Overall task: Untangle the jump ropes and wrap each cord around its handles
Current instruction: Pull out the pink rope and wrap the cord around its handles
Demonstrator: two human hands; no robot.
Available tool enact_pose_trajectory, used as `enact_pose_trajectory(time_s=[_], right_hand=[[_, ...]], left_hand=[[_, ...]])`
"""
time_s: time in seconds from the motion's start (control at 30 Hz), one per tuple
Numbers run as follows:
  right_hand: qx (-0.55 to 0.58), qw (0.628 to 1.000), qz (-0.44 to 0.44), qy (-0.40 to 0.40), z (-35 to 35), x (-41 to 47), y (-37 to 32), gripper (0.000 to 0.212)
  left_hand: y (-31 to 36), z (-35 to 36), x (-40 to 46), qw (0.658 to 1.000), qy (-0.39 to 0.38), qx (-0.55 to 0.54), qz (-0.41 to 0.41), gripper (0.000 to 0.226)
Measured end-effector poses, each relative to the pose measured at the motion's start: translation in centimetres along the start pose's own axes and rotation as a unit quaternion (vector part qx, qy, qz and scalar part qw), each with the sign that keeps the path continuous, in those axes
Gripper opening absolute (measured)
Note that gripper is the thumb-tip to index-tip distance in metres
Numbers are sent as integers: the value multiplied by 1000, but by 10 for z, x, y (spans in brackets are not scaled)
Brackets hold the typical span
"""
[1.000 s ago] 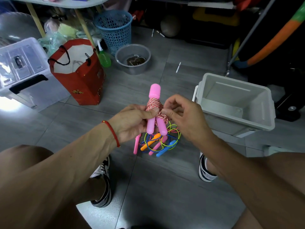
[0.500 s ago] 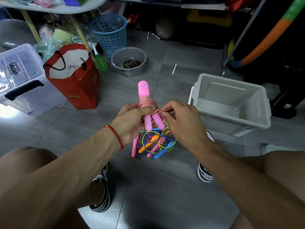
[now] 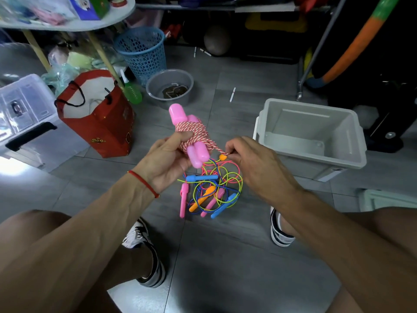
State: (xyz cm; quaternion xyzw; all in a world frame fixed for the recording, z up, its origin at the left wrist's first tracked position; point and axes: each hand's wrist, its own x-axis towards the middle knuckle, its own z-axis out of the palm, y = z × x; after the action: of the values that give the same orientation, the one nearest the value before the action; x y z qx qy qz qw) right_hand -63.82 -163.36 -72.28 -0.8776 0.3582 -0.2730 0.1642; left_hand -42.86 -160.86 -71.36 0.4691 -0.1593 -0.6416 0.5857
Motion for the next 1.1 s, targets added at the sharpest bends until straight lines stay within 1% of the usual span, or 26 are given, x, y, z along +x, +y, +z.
enact_pose_trajectory(time_s=[0.07, 0.13, 0.2, 0.23, 0.27, 0.33, 0.37, 0.43, 0.5, 0.57, 0.6, 0.67, 0.73, 0.83, 0.87, 0.93, 1.0, 1.03, 1.1], right_hand=[[-16, 1000, -17, 0, -2, 0, 3, 4], [-8, 1000, -15, 0, -4, 1, 3, 5], [43, 999, 25, 12, -5, 1, 1, 4], [77, 995, 56, 21, -5, 0, -1, 8], [113, 989, 89, 29, -4, 0, -3, 11], [188, 968, 163, 39, -2, 0, -9, 16], [232, 951, 202, 41, -3, 1, -11, 18], [332, 903, 268, 43, -3, 3, -15, 17], [402, 864, 300, 44, -5, 6, -17, 19], [433, 846, 309, 46, -5, 9, -16, 19], [434, 846, 307, 48, -6, 11, -15, 15], [409, 863, 292, 51, -6, 11, -12, 12], [374, 884, 275, 54, -6, 10, -12, 15], [320, 913, 245, 65, -11, 7, -12, 13], [312, 917, 237, 69, -14, 7, -12, 13], [318, 915, 239, 70, -22, 8, -10, 16], [328, 913, 236, 62, -27, 8, -9, 15], [316, 920, 224, 57, -27, 8, -8, 14], [251, 948, 188, 48, -26, 8, -6, 12]], left_hand=[[-1, 0, -1, 999, -30, -23, -5, 51], [0, 0, -1, 997, -76, -26, -4, 58], [0, 3, 0, 992, -121, -22, -3, 64], [0, 6, 1, 991, -136, -19, -2, 68], [-1, 9, 2, 990, -142, -17, 1, 73], [-4, 14, 5, 991, -130, -12, 4, 85], [-5, 17, 6, 993, -122, -9, 4, 84], [-7, 22, 9, 994, -108, -3, 0, 73], [-7, 27, 10, 995, -104, 3, -4, 67], [-10, 30, 10, 995, -103, 12, -8, 55], [-12, 32, 10, 995, -100, 17, -8, 46], [-18, 33, 9, 995, -95, 20, -11, 34], [-24, 36, 8, 996, -87, 28, -2, 30], [-31, 40, 6, 997, -61, 49, 15, 23], [-31, 39, 5, 997, -54, 52, 17, 23], [-31, 33, 5, 995, -45, 81, 22, 32], [-27, 30, 5, 994, -35, 104, 24, 31], [-24, 29, 5, 994, -31, 102, 22, 28], [-18, 27, 5, 995, -29, 87, 24, 25]])
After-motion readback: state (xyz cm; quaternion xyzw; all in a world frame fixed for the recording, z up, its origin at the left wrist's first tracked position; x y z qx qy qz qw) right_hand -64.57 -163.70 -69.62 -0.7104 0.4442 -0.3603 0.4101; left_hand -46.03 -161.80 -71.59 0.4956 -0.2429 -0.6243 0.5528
